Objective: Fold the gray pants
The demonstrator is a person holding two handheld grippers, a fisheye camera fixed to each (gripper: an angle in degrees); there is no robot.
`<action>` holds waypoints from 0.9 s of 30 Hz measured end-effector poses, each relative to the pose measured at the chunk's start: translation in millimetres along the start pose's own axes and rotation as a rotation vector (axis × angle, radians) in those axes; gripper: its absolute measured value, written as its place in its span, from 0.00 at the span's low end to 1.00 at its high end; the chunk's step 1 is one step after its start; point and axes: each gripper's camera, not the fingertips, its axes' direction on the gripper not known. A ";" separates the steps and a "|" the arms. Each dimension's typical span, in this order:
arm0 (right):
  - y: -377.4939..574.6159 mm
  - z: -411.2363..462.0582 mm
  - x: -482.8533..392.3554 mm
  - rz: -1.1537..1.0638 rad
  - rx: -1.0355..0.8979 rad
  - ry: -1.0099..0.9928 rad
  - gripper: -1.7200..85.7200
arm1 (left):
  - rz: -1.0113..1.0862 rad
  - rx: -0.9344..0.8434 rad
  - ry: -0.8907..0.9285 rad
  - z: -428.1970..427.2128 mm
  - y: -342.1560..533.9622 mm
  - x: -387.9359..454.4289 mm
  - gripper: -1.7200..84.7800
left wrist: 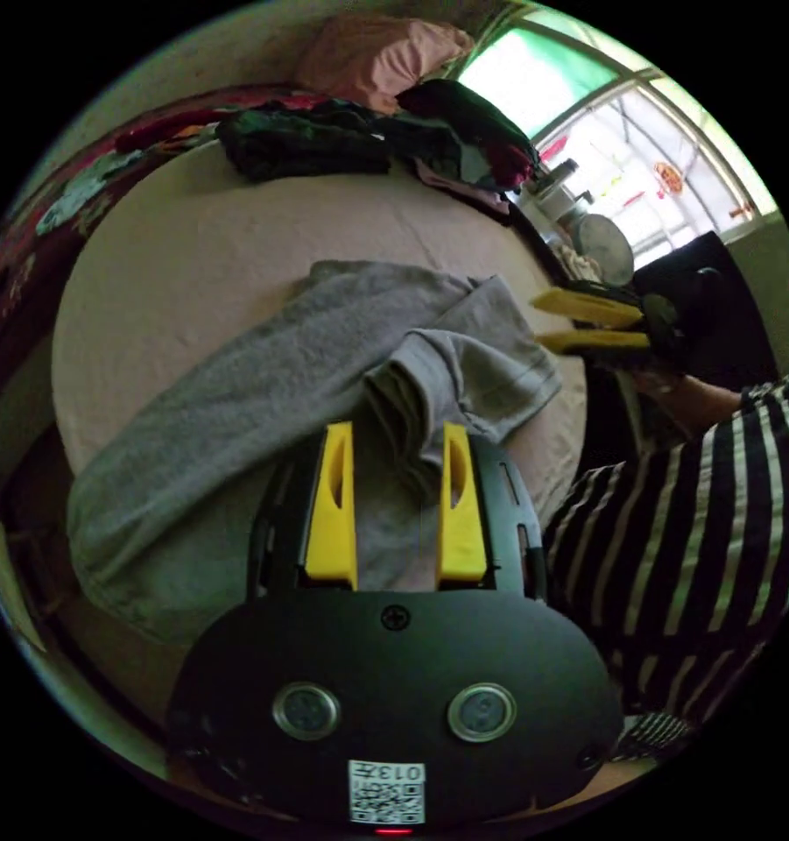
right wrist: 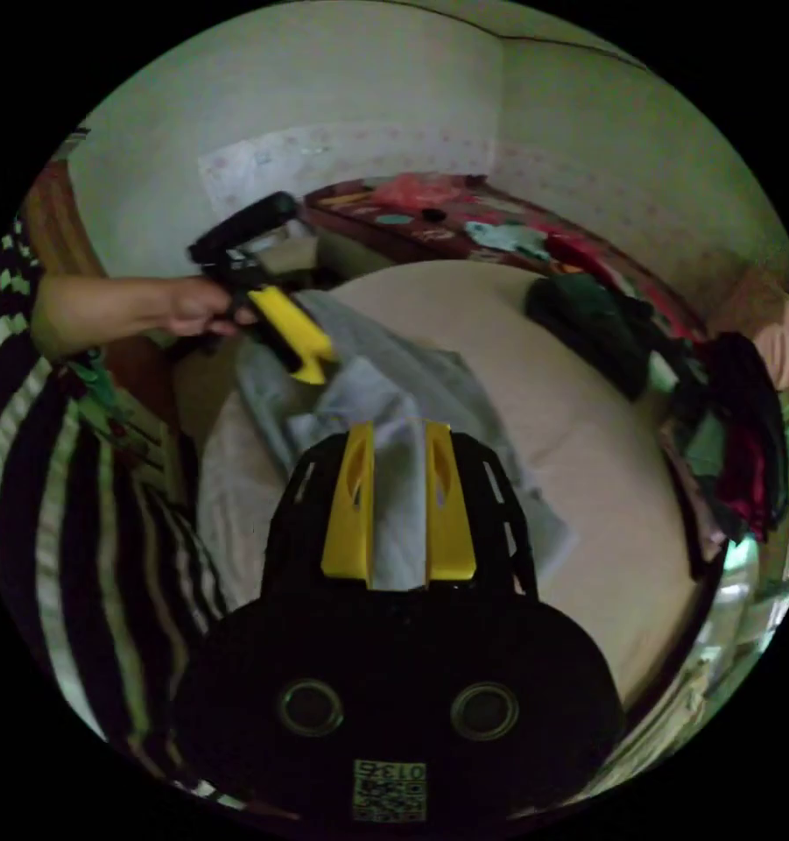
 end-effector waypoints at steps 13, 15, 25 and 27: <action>-48.5 3.6 71.1 -0.109 -0.364 0.069 0.06 | -0.077 -0.107 -0.101 -29.0 -18.5 67.5 0.07; -60.0 -19.0 68.6 -0.086 -0.300 0.091 0.05 | -0.109 -0.053 -0.094 -50.1 -11.3 67.8 0.07; -113.9 -98.9 38.4 0.017 -0.136 0.217 0.07 | -0.293 0.043 -0.105 -87.5 39.0 41.5 0.11; -124.8 -119.4 24.7 -0.001 -0.060 0.160 0.07 | -0.234 0.075 -0.157 -100.6 44.0 61.8 0.11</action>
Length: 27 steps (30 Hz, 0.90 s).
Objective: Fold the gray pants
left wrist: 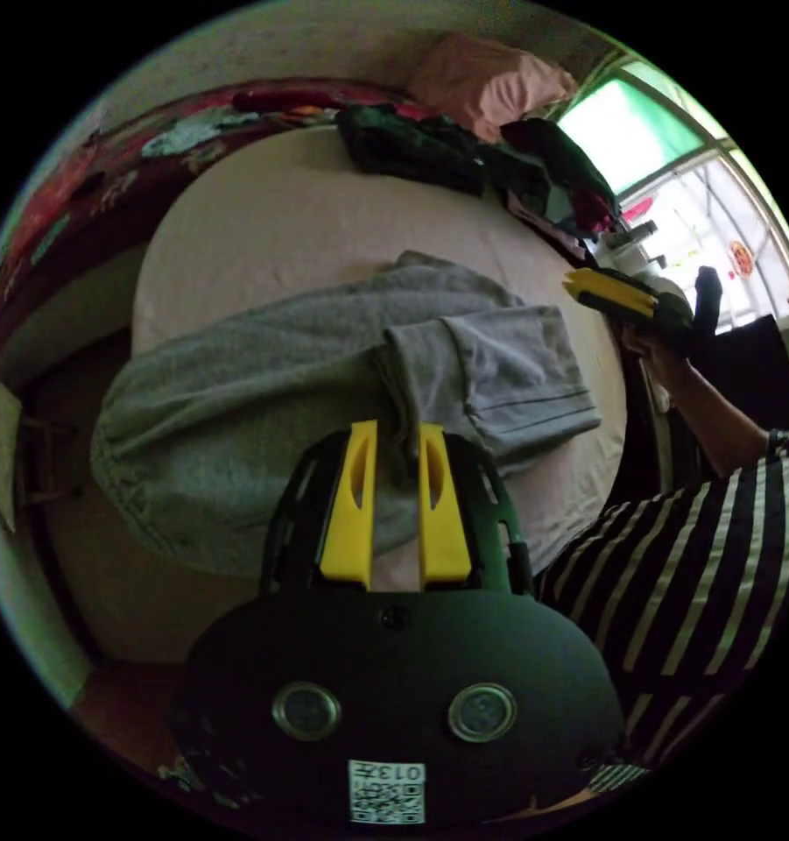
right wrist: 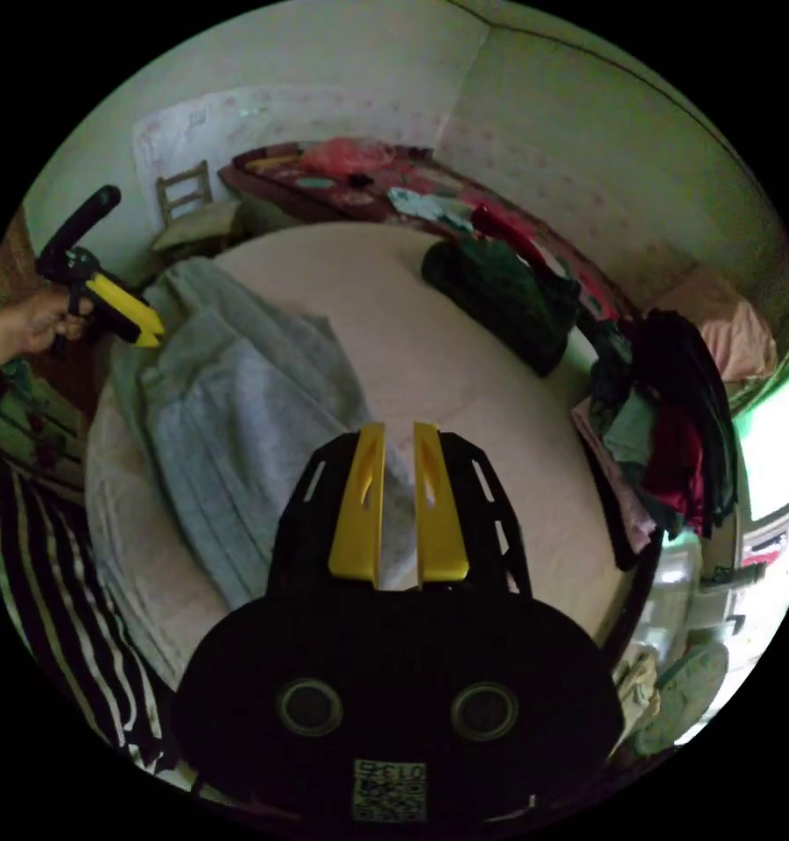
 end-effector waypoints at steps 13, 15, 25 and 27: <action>-50.5 -27.4 -75.4 -0.056 -0.157 -0.106 0.03 | 0.073 0.027 -0.175 -3.3 28.8 67.5 0.12; -37.4 -51.9 -57.6 0.033 -0.135 0.000 0.05 | 0.014 0.093 -0.245 -20.2 38.7 64.0 0.14; -7.1 -55.3 -12.3 0.225 -0.299 0.088 0.08 | -0.037 -0.072 -0.135 -10.6 40.9 46.5 0.10; -9.6 -63.2 -6.2 0.212 -0.329 0.077 0.06 | -0.029 -0.045 -0.150 -25.6 43.4 50.5 0.08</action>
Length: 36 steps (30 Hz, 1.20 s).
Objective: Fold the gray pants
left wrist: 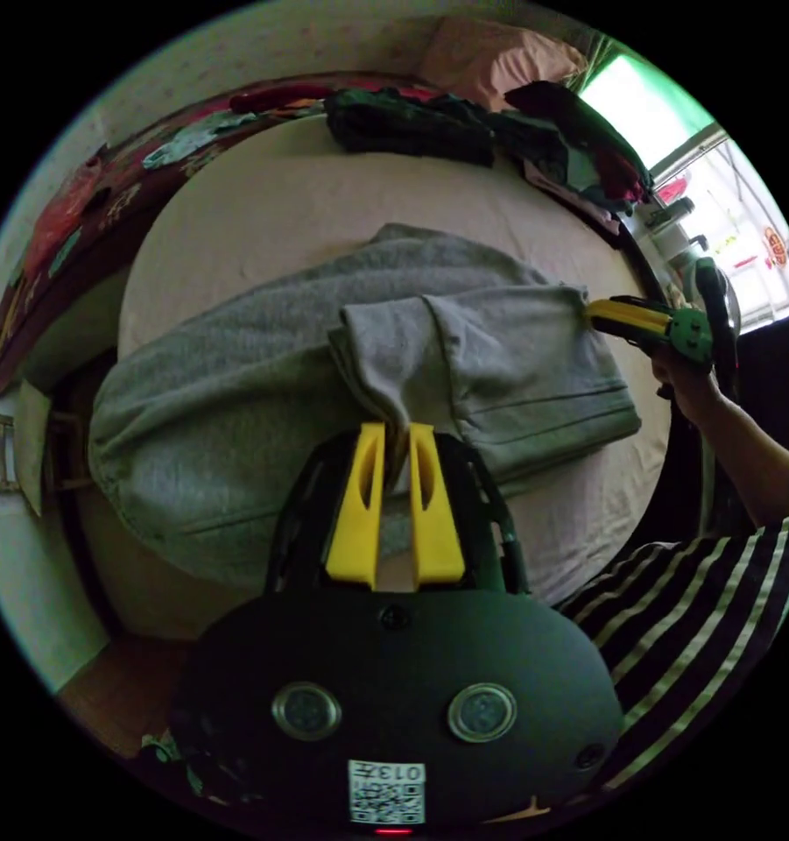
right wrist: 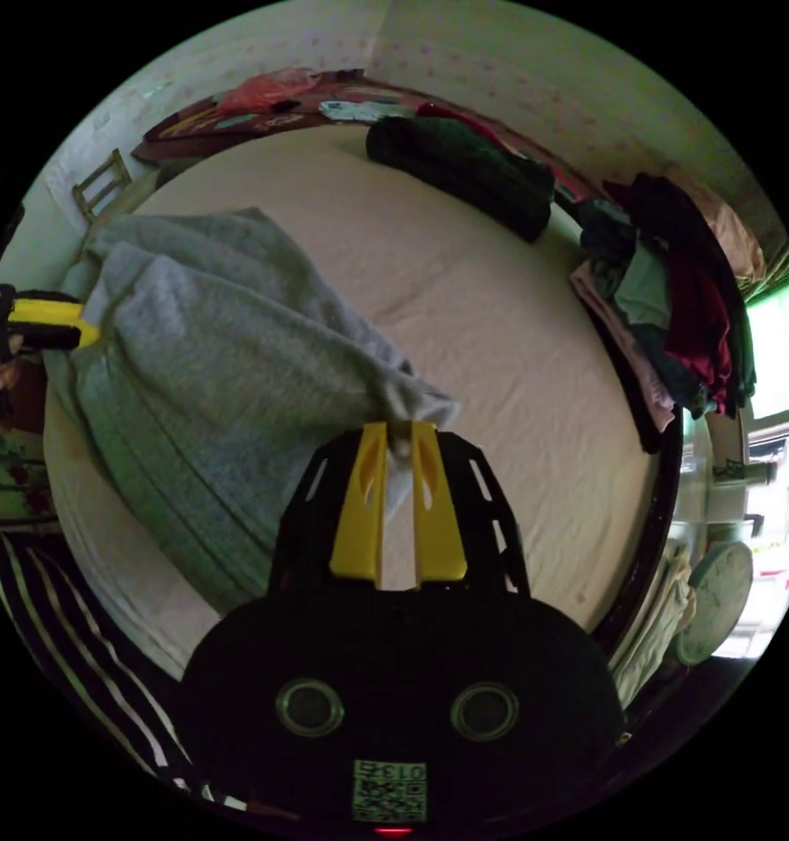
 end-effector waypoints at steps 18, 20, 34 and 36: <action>-42.3 -67.1 -66.3 -0.327 0.083 -0.113 0.02 | 0.219 0.075 -0.204 -57.1 57.8 -34.9 0.03; -47.3 -58.6 -76.0 -0.393 0.082 -0.067 0.02 | 0.168 0.097 -0.169 -64.0 66.4 -58.8 0.03; -333.5 -131.6 -118.5 -0.707 0.270 -0.555 0.12 | -0.804 0.540 0.586 -146.1 292.2 -452.5 0.23; -382.5 -126.9 -152.6 -0.788 0.241 -0.595 0.13 | -0.873 0.553 0.677 -132.3 313.1 -486.7 0.25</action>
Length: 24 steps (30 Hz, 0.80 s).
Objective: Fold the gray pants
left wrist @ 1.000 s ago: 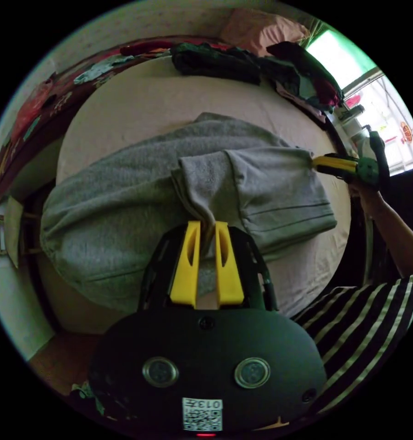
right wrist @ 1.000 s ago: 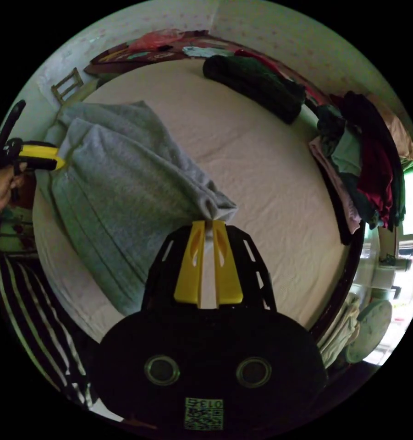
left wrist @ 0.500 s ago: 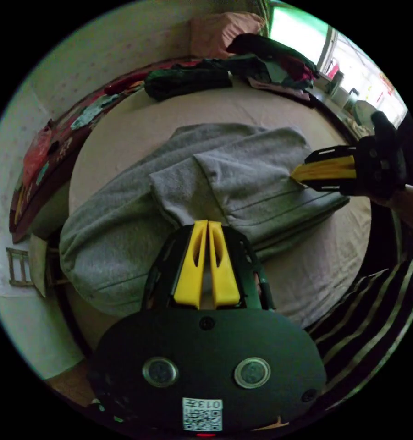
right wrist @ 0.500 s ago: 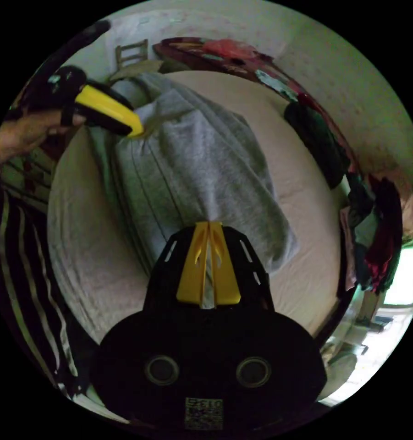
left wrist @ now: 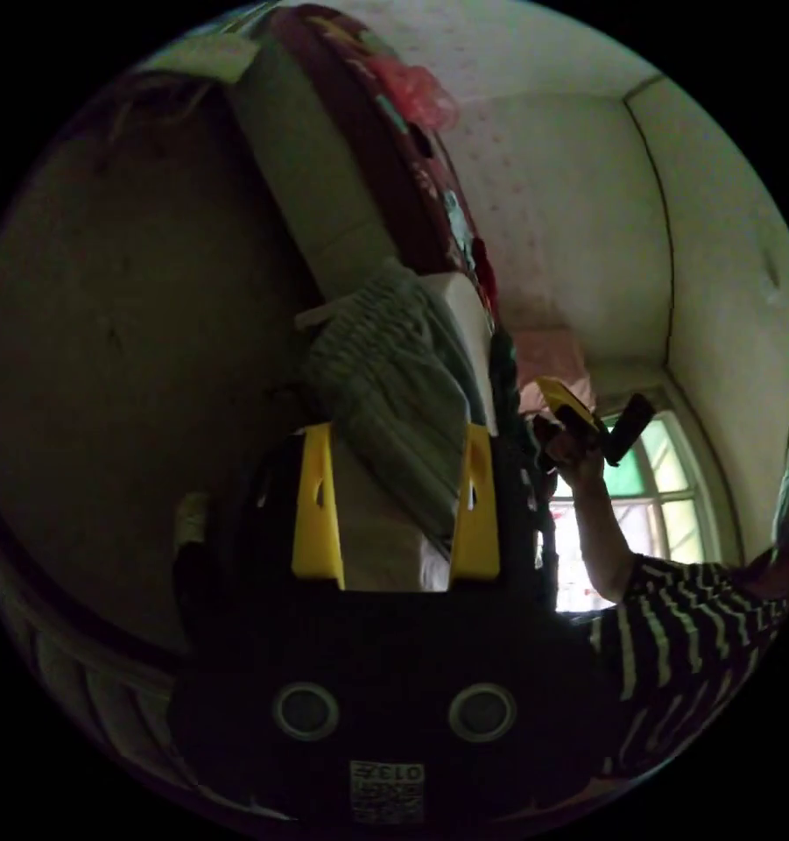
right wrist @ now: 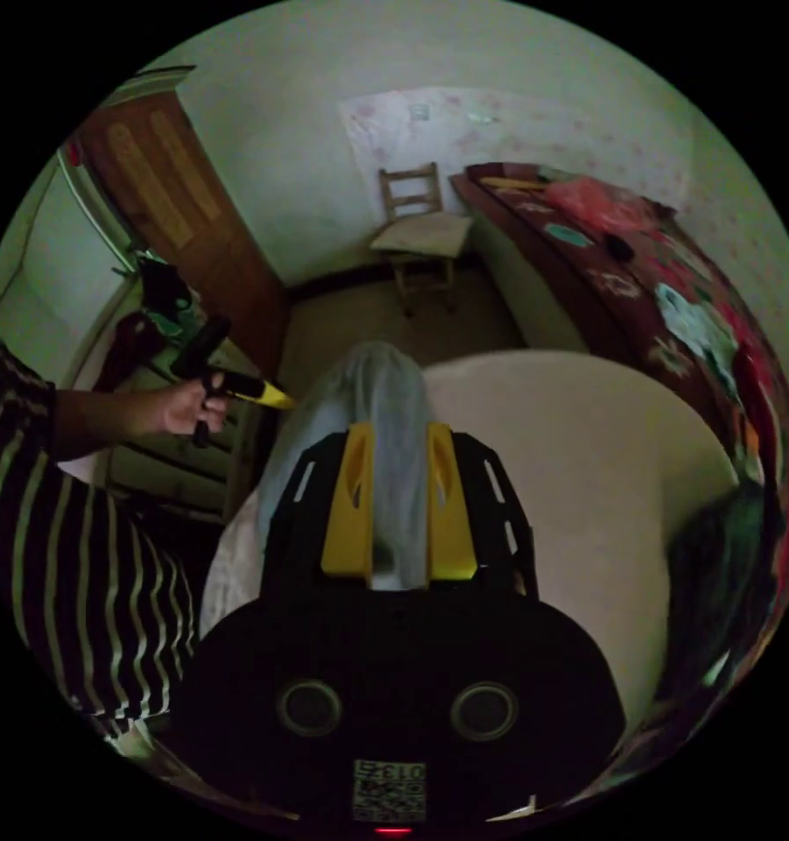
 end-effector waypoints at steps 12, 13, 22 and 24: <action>-167.6 179.4 79.1 -0.132 -0.579 -0.271 0.18 | -0.197 -0.078 0.403 1.5 -61.5 -108.3 0.25; -167.9 189.2 83.9 -0.122 -0.616 -0.281 0.17 | -0.193 -0.076 0.436 2.1 -62.8 -111.1 0.22; -146.3 163.1 84.1 -0.228 -0.507 -0.273 0.11 | -0.105 0.099 0.429 -31.6 -21.8 -89.6 0.09; -132.3 135.6 74.1 -0.302 -0.413 -0.243 0.11 | -0.008 0.117 0.416 -40.3 -8.7 -61.4 0.09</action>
